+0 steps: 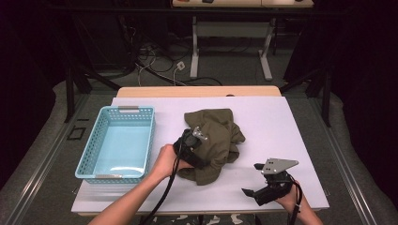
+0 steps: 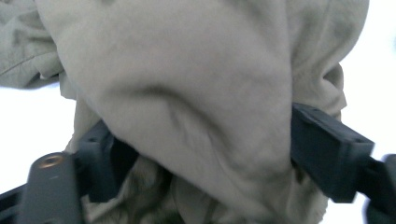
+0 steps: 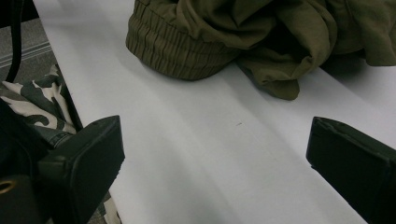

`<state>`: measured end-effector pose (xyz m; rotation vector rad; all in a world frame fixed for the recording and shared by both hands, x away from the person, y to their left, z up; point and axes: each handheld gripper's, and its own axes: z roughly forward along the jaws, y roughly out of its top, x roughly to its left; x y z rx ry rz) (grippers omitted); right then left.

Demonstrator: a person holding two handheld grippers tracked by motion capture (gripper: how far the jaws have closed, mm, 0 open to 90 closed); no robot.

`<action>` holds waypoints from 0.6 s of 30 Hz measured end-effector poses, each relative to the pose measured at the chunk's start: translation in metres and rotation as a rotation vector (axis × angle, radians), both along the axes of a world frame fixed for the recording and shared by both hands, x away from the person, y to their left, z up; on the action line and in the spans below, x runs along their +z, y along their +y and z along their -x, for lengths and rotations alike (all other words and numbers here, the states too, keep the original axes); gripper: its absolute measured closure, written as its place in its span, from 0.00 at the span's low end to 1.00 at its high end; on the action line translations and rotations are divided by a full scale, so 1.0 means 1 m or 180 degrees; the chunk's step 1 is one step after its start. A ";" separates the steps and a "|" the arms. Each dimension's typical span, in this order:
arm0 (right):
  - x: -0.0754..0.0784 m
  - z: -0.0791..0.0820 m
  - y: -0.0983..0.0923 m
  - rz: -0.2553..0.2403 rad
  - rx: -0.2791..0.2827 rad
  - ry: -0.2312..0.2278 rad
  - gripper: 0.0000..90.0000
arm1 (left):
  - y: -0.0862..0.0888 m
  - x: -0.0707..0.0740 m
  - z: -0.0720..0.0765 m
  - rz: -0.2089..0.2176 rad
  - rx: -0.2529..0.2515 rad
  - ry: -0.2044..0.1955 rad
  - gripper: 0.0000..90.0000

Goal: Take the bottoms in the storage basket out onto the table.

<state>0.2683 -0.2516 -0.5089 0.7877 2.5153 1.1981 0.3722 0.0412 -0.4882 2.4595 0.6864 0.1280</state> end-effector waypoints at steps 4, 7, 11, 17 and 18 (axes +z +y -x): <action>0.000 0.000 0.000 0.0006 0.0005 0.0000 0.04 | 0.007 0.004 0.006 -0.0009 0.0013 0.0014 0.05; 0.000 0.000 0.000 0.0008 0.0003 0.0003 0.04 | 0.013 0.008 0.011 -0.0044 0.0012 -0.0013 0.02; 0.001 0.001 0.001 0.0016 0.0005 -0.0001 0.04 | 0.022 0.012 0.018 -0.0053 0.0057 -0.0087 0.00; 0.001 0.000 0.000 0.0000 -0.0002 -0.0008 0.04 | 0.038 0.016 0.030 -0.0153 0.0054 -0.0164 0.00; 0.001 0.000 0.001 0.0007 -0.0003 -0.0002 0.04 | 0.041 0.017 0.032 -0.0150 0.0067 -0.0176 0.00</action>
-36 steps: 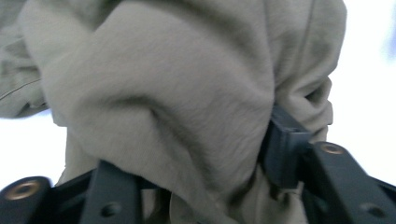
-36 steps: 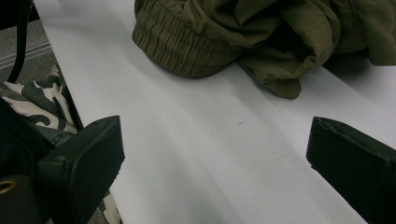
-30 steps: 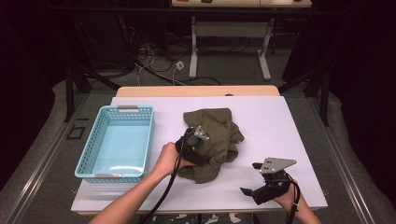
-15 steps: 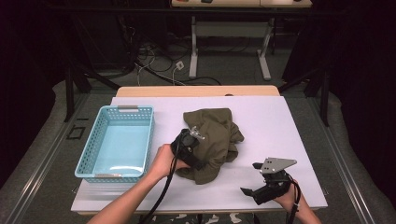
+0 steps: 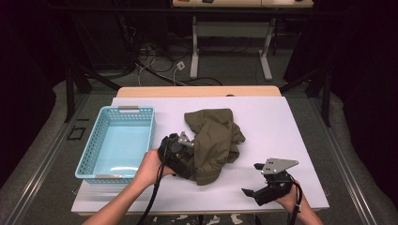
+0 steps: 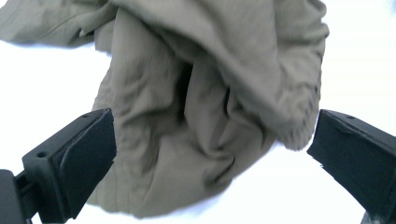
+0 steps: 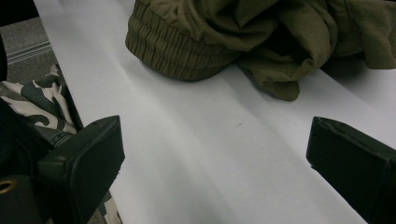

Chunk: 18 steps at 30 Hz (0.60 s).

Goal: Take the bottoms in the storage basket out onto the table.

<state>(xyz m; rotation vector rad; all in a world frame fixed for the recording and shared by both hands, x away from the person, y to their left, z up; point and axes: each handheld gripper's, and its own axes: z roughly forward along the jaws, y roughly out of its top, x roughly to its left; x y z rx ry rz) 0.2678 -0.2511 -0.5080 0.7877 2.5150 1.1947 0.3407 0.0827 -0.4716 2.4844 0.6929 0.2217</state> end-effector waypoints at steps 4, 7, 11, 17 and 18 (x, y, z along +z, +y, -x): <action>0.000 -0.001 0.000 -0.0004 -0.0006 0.0016 0.04 | 0.011 0.002 0.008 0.0019 0.0031 -0.0029 0.00; 0.000 -0.001 -0.001 -0.0030 -0.0014 0.0013 0.04 | 0.018 0.005 0.013 0.0022 0.0048 -0.0066 0.00; 0.000 -0.001 -0.001 -0.0054 -0.0015 0.0024 0.03 | 0.026 0.006 0.021 0.0035 0.0088 -0.0123 0.00; 0.000 -0.001 -0.001 -0.0037 -0.0025 0.0031 0.03 | 0.039 0.003 0.033 -0.0017 0.0107 -0.0156 0.00; 0.000 -0.001 -0.001 -0.0029 -0.0025 0.0015 0.03 | 0.041 0.002 0.035 -0.0018 0.0110 -0.0161 0.00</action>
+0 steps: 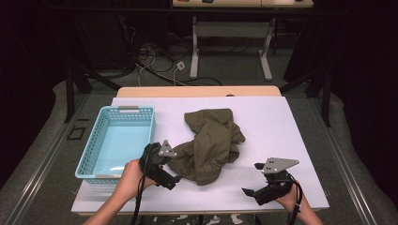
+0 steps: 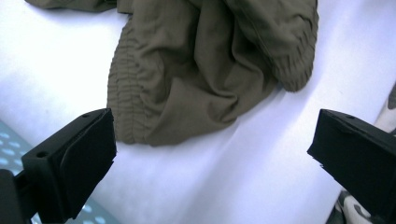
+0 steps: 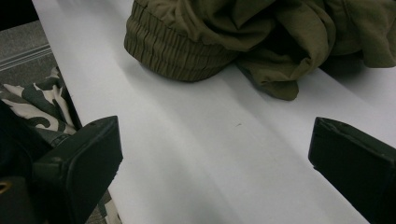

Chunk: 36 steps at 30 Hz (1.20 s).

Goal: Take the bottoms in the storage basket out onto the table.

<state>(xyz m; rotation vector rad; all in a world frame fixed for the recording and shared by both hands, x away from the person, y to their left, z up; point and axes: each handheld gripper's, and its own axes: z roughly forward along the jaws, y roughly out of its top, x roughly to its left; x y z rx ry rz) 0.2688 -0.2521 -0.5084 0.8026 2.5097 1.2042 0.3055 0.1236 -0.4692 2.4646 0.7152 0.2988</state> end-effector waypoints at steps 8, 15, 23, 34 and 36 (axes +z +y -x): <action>0.000 0.000 0.001 0.0010 0.0007 0.0008 0.03 | 0.015 0.003 0.013 0.0053 0.0099 -0.0081 0.00; 0.000 0.000 0.001 0.0016 -0.0002 0.0001 0.03 | 0.024 0.001 0.023 0.0096 0.0138 -0.0109 0.00; 0.000 0.001 0.001 0.0011 0.0001 -0.0009 0.03 | 0.035 0.001 0.033 0.0112 0.0192 -0.0171 0.00; 0.000 0.001 0.001 0.0014 -0.0002 -0.0019 0.03 | 0.049 0.000 0.044 0.0172 0.0282 -0.0199 0.00; 0.001 0.001 0.001 0.0017 -0.0006 -0.0019 0.03 | 0.051 -0.001 0.047 0.0189 0.0307 -0.0212 0.00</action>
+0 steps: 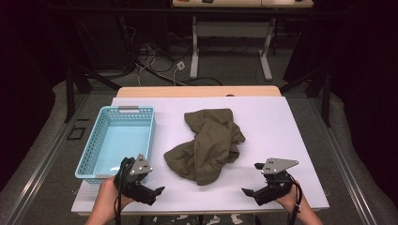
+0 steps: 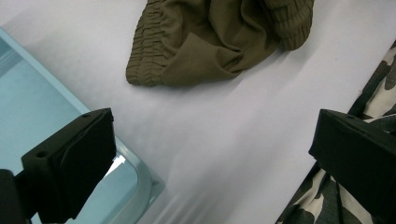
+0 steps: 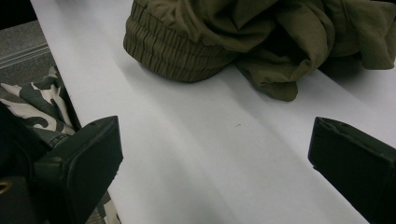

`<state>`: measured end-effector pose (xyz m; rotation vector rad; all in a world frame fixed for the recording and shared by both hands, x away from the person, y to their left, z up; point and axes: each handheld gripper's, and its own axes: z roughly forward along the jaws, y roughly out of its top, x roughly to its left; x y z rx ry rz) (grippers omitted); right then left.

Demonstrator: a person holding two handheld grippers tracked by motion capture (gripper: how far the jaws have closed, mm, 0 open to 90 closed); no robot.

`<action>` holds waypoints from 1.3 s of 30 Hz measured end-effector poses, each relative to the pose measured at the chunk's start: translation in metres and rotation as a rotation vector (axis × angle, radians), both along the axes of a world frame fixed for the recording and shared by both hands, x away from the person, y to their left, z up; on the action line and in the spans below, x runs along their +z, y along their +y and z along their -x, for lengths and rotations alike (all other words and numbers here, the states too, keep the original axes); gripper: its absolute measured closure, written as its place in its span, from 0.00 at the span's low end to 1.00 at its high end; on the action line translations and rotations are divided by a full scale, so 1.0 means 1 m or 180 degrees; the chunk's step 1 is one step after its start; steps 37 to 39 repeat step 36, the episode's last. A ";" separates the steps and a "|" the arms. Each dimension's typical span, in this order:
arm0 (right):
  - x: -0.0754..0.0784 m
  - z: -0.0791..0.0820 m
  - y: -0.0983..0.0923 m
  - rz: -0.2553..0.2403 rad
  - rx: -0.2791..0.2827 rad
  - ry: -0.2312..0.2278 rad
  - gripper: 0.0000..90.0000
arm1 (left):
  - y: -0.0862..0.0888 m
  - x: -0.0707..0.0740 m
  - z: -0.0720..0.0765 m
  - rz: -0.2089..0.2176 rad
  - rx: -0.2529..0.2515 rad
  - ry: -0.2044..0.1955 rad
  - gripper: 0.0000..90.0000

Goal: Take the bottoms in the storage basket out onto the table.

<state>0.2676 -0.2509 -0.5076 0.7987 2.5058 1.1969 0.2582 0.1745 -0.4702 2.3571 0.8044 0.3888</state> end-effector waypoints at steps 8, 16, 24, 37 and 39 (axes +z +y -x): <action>0.000 0.000 0.000 -0.0003 0.0002 -0.0004 0.03 | 0.012 -0.003 0.011 0.0095 0.0066 -0.0052 0.00; 0.000 0.000 0.000 0.0002 0.0008 -0.0009 0.03 | 0.022 -0.004 0.018 0.0210 0.0139 -0.0151 0.00; 0.000 0.001 0.000 0.0005 0.0004 -0.0012 0.03 | 0.033 -0.006 0.021 0.0291 0.0186 -0.0232 0.00; 0.000 0.001 0.000 0.0024 0.0008 -0.0013 0.03 | 0.039 -0.008 0.019 0.0405 0.0225 -0.0268 0.00; 0.000 0.001 0.000 0.0024 0.0008 -0.0013 0.03 | 0.039 -0.008 0.019 0.0405 0.0225 -0.0268 0.00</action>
